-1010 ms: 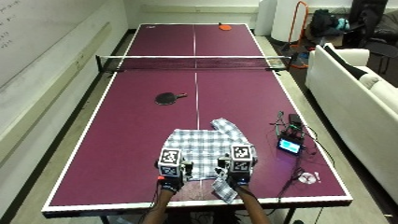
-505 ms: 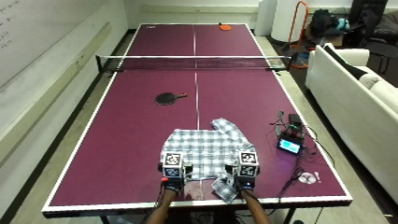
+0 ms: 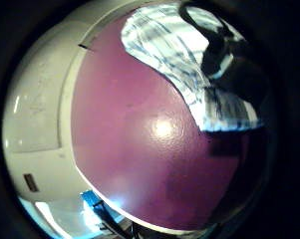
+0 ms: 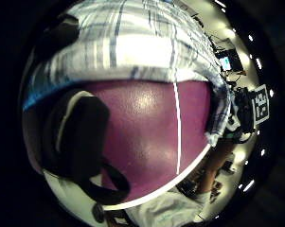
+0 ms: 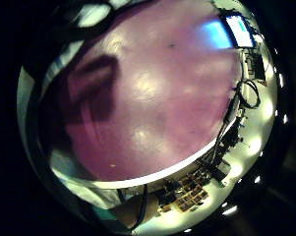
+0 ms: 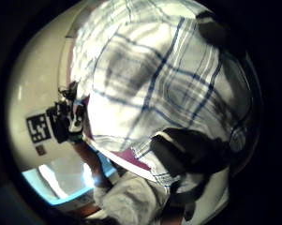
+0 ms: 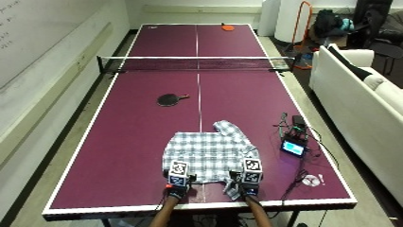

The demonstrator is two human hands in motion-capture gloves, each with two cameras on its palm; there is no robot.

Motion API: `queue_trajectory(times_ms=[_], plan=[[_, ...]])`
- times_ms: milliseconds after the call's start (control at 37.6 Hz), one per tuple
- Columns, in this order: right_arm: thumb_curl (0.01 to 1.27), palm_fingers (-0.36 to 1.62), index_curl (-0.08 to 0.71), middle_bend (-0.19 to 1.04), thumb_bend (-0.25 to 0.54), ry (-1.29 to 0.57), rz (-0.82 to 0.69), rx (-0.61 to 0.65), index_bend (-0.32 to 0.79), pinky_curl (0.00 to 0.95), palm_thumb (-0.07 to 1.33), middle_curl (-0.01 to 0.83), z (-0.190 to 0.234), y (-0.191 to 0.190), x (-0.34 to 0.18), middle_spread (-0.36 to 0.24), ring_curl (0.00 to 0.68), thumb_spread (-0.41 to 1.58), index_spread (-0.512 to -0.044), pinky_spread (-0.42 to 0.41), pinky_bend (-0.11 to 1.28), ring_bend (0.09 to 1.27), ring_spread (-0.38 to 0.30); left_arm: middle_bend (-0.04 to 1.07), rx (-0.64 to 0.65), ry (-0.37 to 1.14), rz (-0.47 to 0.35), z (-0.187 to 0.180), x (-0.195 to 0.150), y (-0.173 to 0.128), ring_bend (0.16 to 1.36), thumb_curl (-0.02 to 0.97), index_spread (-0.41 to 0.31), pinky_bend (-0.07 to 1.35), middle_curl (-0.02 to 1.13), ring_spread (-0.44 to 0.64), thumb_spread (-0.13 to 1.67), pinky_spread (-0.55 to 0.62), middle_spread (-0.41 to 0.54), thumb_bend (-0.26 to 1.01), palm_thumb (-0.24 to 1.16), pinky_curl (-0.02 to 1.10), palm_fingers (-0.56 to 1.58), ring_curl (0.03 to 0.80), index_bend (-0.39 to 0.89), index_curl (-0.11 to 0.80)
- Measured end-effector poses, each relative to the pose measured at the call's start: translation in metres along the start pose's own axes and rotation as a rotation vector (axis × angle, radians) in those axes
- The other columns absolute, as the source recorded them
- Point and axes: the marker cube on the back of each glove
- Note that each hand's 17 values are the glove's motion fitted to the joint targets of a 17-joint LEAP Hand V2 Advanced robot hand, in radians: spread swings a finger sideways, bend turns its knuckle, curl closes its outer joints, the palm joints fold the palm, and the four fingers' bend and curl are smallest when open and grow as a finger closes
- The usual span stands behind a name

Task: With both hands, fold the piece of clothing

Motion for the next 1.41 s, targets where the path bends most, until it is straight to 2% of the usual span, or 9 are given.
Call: queue_trajectory(times_ms=[53, 186, 425, 611, 824, 1063, 1196, 1276, 1409], plan=[[0.25, 0.42, 0.300, 0.21, 0.001, 0.043, -0.013, 0.096, 0.31, 0.323, 0.50, 0.303, -0.001, -0.008, 0.006, -0.103, 0.233, 1.04, -0.364, 0.109, 0.45, 0.29, -0.018, 0.21, 0.087, -0.053, -0.015, 0.023, -0.005, -0.018, 0.64, 0.213, -0.101, 0.49, 0.32, 0.01, 1.27, 0.12, -0.048, -0.01, 0.27, 0.35, 0.58, 0.318, 0.28, 0.256], [0.29, 1.02, 0.320, 0.19, 0.126, 0.144, -0.092, 0.239, 0.39, 0.290, 0.76, 0.305, 0.018, -0.046, 0.033, -0.219, 0.238, 1.09, -0.356, -0.060, 0.45, 0.37, -0.193, 0.23, 0.120, -0.097, 0.017, 0.049, -0.007, -0.019, 0.63, 0.259, -0.202, 0.41, 0.34, -0.16, 1.29, -0.05, -0.172, 0.08, 0.47, 0.32, 0.96, 0.297, 0.34, 0.306], [0.30, 1.31, 0.367, 0.37, 0.143, 0.072, -0.300, 0.027, 0.21, 0.325, 0.89, 0.398, -0.050, 0.001, 0.030, -0.260, 0.380, 1.08, -0.337, -0.169, 0.32, 0.61, -0.281, 0.34, 0.069, 0.093, 0.138, -0.024, -0.025, 0.020, 0.66, 0.332, -0.296, 0.32, 0.42, -0.33, 1.18, -0.23, -0.310, 0.16, 0.76, 0.35, 1.22, 0.360, 0.23, 0.343], [0.30, 1.37, 0.364, 0.39, 0.121, 0.045, -0.354, -0.047, 0.14, 0.348, 0.92, 0.423, -0.113, -0.001, 0.019, -0.259, 0.429, 1.08, -0.330, -0.258, 0.38, 0.71, -0.272, 0.35, 0.006, 0.069, 0.202, -0.077, -0.037, 0.020, 0.67, 0.348, -0.318, 0.30, 0.45, -0.37, 1.12, -0.28, -0.349, 0.14, 0.82, 0.37, 1.23, 0.382, 0.17, 0.362], [0.29, 1.35, 0.344, 0.44, 0.116, -0.049, -0.155, -0.083, 0.10, 0.382, 0.97, 0.450, -0.148, -0.072, 0.000, -0.255, 0.459, 1.12, -0.326, -0.332, 0.47, 0.78, -0.259, 0.41, -0.145, 0.045, 0.125, -0.082, -0.038, -0.059, 0.66, 0.355, -0.323, 0.29, 0.47, -0.39, 1.09, -0.31, -0.370, 0.10, 0.85, 0.38, 1.24, 0.392, 0.13, 0.359], [0.28, 1.34, 0.335, 0.49, 0.056, -0.072, 0.049, -0.311, 0.15, 0.400, 0.96, 0.473, -0.117, -0.132, -0.007, -0.248, 0.483, 1.08, -0.325, -0.356, 0.50, 0.83, -0.245, 0.48, -0.418, 0.026, 0.001, -0.088, -0.027, -0.072, 0.65, 0.359, -0.319, 0.27, 0.50, -0.40, 1.09, -0.31, -0.379, 0.07, 0.89, 0.39, 1.25, 0.401, 0.15, 0.363], [0.27, 1.29, 0.321, 0.53, -0.010, -0.279, 0.175, -0.125, 0.09, 0.408, 0.90, 0.486, -0.105, -0.140, 0.008, -0.243, 0.491, 1.05, -0.324, -0.348, 0.52, 0.85, -0.238, 0.50, -0.347, -0.056, -0.068, -0.072, -0.035, -0.074, 0.66, 0.361, -0.297, 0.27, 0.51, -0.39, 1.10, -0.30, -0.379, 0.06, 0.92, 0.40, 1.18, 0.407, 0.08, 0.345], [0.23, 0.93, 0.311, 0.39, -0.081, -0.335, 0.192, 0.023, 0.11, 0.401, 0.74, 0.447, -0.104, -0.129, 0.020, -0.212, 0.467, 1.07, -0.325, -0.234, 0.50, 0.77, -0.220, 0.32, -0.277, -0.099, -0.069, -0.069, -0.038, -0.066, 0.62, 0.357, -0.233, 0.40, 0.47, -0.34, 1.11, -0.26, -0.319, 0.04, 0.91, 0.44, 0.84, 0.404, 0.00, 0.299], [0.21, 0.80, 0.337, 0.34, -0.054, -0.265, 0.276, 0.180, 0.16, 0.411, 0.64, 0.441, -0.084, -0.098, 0.054, -0.171, 0.443, 1.13, -0.320, -0.099, 0.47, 0.62, -0.166, 0.19, -0.138, -0.143, -0.015, -0.061, -0.039, -0.045, 0.62, 0.350, -0.185, 0.44, 0.46, -0.27, 1.12, -0.17, -0.256, 0.00, 0.88, 0.46, 0.69, 0.410, 0.07, 0.281]])
